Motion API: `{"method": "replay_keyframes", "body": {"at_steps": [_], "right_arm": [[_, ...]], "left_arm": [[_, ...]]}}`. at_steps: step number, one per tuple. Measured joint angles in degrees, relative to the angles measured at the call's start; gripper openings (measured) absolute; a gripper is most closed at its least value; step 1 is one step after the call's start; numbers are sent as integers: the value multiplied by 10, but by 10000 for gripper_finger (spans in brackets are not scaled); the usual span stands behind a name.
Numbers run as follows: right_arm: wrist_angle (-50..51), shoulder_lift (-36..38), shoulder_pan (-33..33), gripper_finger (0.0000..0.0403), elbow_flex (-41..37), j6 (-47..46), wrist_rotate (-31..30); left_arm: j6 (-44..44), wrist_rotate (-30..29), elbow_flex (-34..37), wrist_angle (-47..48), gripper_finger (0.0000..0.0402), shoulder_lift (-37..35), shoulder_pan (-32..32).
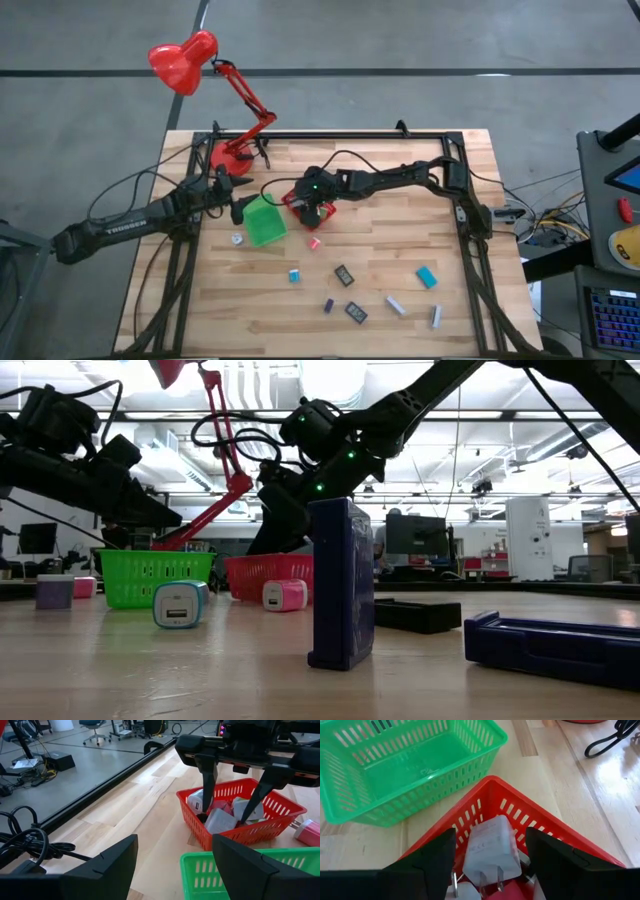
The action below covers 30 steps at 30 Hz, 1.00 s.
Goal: Pick & Place Office items
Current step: Put the bottom pink charger adapter into the red bin
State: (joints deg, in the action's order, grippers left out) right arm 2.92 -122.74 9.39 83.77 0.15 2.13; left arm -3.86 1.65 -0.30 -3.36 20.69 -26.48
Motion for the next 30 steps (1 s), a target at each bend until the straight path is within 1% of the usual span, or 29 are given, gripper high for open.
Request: {"method": "replay_keyframes", "body": {"at_steps": [8,16,22,30], "right_arm": [[-1,12,0,231,0,-16,3],[0,92,-3,228,1,4,22],[10,163,-25,227,-4,18,21],[147,225,-77,226,-6,43,-55]], "left_arm": [[0,0,0,0,257,0,0],[0,0,0,0,257,0,0],[0,-1,0,0,257,0,0],[0,-1,0,0,257,2,0]]}}
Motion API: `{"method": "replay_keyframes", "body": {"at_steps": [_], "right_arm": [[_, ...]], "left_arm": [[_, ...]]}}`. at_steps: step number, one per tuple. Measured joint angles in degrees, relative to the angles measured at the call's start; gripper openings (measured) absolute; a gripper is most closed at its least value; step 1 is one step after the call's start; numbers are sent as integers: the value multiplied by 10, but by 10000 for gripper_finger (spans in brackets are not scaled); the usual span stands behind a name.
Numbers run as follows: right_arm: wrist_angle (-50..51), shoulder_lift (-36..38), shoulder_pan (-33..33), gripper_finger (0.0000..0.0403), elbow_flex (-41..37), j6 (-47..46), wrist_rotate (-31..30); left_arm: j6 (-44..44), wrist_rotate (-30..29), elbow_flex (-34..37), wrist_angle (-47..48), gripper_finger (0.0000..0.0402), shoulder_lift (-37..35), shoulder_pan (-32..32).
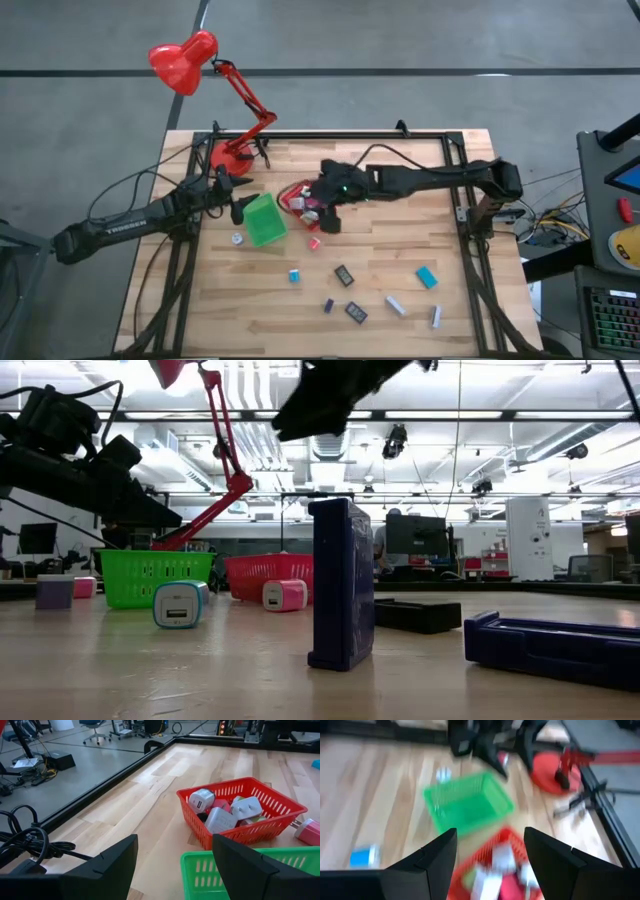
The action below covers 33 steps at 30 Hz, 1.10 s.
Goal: Pick & Place Office items
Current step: Put the bottom pink charger adapter into the red bin
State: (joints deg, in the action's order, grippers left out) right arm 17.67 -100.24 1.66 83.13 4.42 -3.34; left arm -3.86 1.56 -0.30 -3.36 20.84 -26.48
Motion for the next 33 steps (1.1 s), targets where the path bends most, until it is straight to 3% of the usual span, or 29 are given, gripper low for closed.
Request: {"method": "replay_keyframes", "body": {"at_steps": [5,9,18,25,33], "right_arm": [[83,12,-49,226,-2,-13,-87],[81,13,-87,226,-16,-28,-142],[-11,13,-154,226,-75,-72,-279],[-35,13,-158,226,-106,21,-261],[-40,12,-134,226,-163,286,-115]], "left_arm": [[0,0,0,0,257,0,0],[0,0,0,0,257,1,0],[0,0,0,0,257,0,0],[0,0,0,0,257,0,0],[0,0,0,0,257,0,0]]}}
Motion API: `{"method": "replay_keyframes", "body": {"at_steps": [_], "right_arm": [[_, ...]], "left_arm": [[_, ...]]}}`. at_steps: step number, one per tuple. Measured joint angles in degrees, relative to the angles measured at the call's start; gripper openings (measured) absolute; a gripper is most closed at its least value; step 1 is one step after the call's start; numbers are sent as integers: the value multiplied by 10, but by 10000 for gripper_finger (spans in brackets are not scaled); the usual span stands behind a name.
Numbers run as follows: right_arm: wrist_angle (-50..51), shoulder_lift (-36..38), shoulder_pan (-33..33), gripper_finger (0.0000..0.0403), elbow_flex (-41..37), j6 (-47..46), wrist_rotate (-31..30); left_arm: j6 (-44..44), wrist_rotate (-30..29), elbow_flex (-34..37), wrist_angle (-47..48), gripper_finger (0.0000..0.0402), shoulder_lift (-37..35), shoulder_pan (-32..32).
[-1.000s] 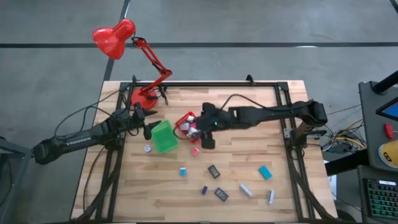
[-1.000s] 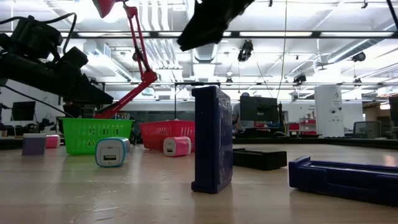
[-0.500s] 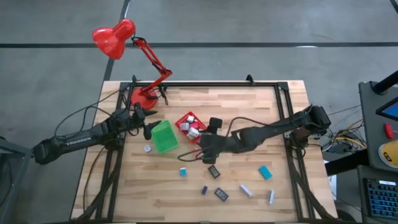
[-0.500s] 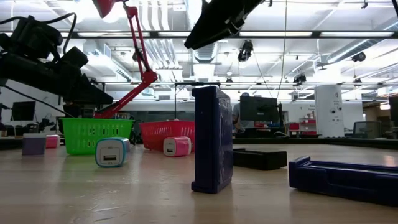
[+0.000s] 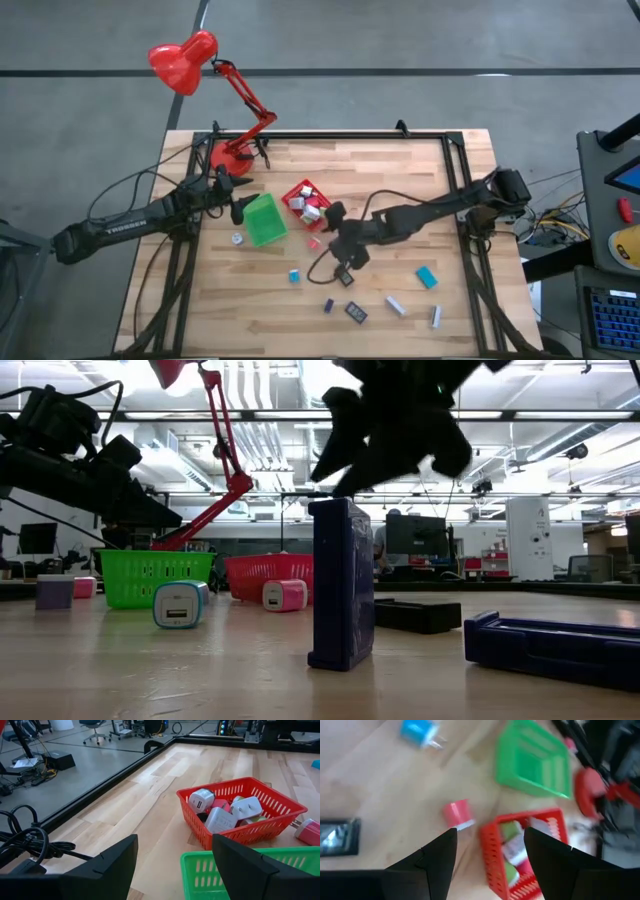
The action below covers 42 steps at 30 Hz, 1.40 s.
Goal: Pick & Place Office items
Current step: Put the bottom pink charger adapter into the red bin
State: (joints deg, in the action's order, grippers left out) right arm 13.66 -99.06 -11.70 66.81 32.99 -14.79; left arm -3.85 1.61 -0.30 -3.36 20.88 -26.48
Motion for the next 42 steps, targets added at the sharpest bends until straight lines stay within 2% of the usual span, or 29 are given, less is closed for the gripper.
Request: {"method": "replay_keyframes", "body": {"at_steps": [3,10,13,23,27,33,42], "right_arm": [[-45,0,18,226,-18,23,62],[-173,-2,70,226,-65,-10,214],[-208,-4,83,226,-89,-8,252],[-312,-6,87,226,-162,25,260],[-370,-33,95,226,-183,17,260],[-424,-79,116,226,-186,-24,292],[-434,-95,113,226,-175,-29,315]], "left_arm": [[0,0,0,0,257,0,0],[0,0,0,0,257,0,0],[0,0,0,0,257,0,0],[0,0,0,0,257,0,0],[0,0,0,0,257,0,0],[0,0,0,0,257,0,0],[0,0,0,0,257,0,0]]}}
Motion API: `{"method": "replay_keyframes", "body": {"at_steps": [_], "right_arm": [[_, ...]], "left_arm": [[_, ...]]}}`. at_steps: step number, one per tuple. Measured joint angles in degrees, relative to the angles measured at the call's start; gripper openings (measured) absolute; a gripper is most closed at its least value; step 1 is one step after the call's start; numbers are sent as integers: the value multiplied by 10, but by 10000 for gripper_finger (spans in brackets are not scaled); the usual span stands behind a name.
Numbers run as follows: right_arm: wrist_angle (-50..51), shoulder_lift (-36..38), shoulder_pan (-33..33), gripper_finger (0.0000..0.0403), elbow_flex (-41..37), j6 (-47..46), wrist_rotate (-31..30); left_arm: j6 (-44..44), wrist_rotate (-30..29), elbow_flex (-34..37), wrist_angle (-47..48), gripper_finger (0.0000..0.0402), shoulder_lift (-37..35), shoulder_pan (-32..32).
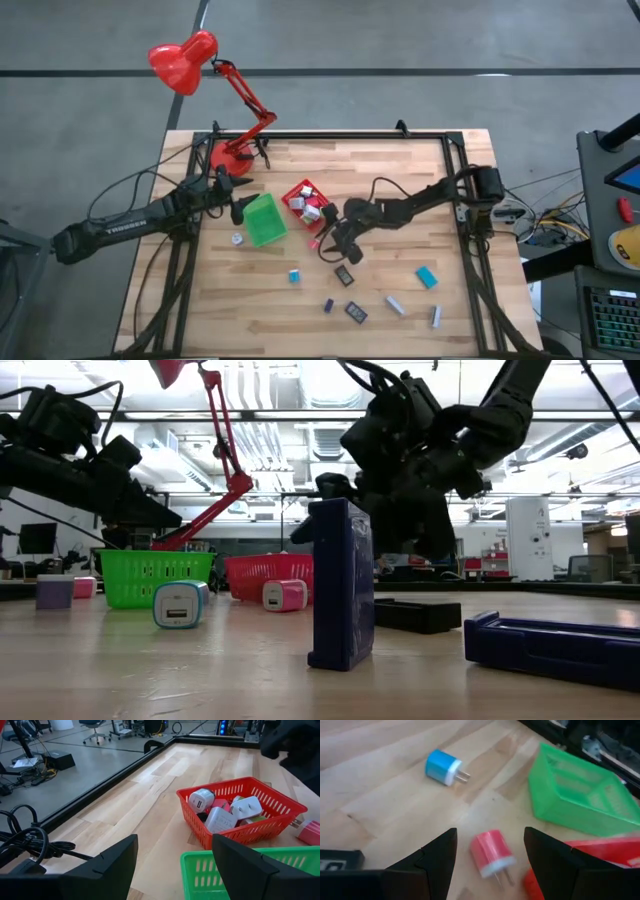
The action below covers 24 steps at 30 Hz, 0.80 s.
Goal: Pick & Place Office items
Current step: Put the bottom pink charger adapter into the red bin
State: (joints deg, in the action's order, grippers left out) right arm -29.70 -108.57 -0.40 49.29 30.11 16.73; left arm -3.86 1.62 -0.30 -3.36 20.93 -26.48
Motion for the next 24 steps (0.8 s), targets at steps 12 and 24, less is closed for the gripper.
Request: {"method": "replay_keyframes", "body": {"at_steps": [12,24], "right_arm": [[-24,-86,-5,226,55,-47,3],[-26,-96,-3,226,59,-41,-25]], "left_arm": [[0,-2,0,-1,257,2,0],[0,-2,0,0,257,3,0]]}}
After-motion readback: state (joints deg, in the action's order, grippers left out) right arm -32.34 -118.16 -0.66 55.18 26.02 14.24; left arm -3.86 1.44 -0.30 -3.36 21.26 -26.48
